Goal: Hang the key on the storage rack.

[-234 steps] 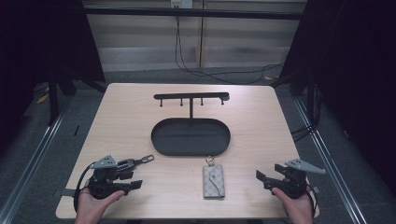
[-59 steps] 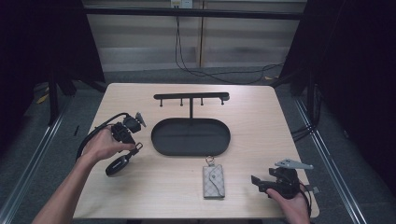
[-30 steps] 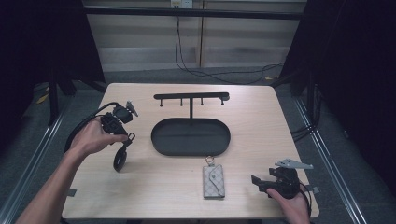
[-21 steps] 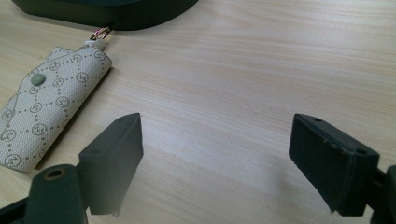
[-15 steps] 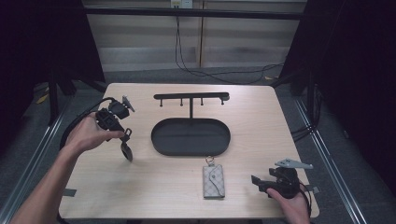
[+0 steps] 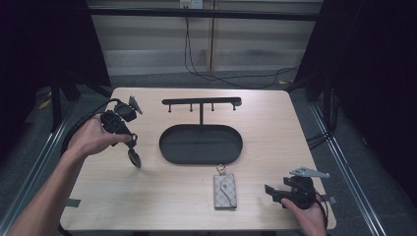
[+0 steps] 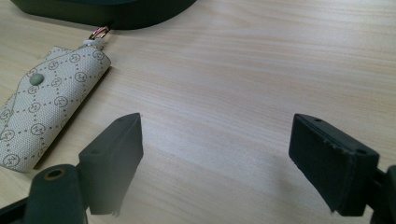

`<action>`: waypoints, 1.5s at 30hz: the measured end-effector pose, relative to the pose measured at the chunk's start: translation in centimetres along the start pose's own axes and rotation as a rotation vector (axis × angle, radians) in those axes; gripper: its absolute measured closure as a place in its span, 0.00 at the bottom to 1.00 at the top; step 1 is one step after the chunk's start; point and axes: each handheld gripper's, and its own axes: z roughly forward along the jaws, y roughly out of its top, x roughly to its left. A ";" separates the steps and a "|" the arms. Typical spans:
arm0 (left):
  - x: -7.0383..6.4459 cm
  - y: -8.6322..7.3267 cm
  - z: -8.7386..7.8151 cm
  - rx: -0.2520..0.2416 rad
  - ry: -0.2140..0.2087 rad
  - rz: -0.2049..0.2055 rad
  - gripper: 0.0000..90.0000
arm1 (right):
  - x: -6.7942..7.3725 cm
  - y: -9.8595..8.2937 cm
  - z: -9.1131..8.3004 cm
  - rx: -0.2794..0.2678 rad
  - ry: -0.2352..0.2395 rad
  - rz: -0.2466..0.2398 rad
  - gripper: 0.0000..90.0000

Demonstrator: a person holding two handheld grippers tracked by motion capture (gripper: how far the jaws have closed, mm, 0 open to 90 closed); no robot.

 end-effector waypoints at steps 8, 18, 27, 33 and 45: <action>-0.3 0.7 -1.0 0.034 -0.030 -0.005 0.79 | 0.0 0.0 0.0 0.003 0.000 0.002 0.19; -1.9 2.3 -2.0 0.056 -0.030 0.044 0.79 | 0.0 0.0 0.1 0.010 0.008 0.005 0.19; -3.0 4.0 -2.6 0.046 -0.029 0.052 0.79 | 0.0 0.0 0.0 0.010 0.009 0.005 0.19; -3.3 5.2 -3.0 0.039 -0.027 0.051 0.79 | 0.0 0.0 0.1 0.013 0.011 0.002 0.19; -4.5 8.3 -2.3 0.061 -0.030 0.053 0.79 | 0.0 -0.1 0.1 0.013 0.013 0.009 0.19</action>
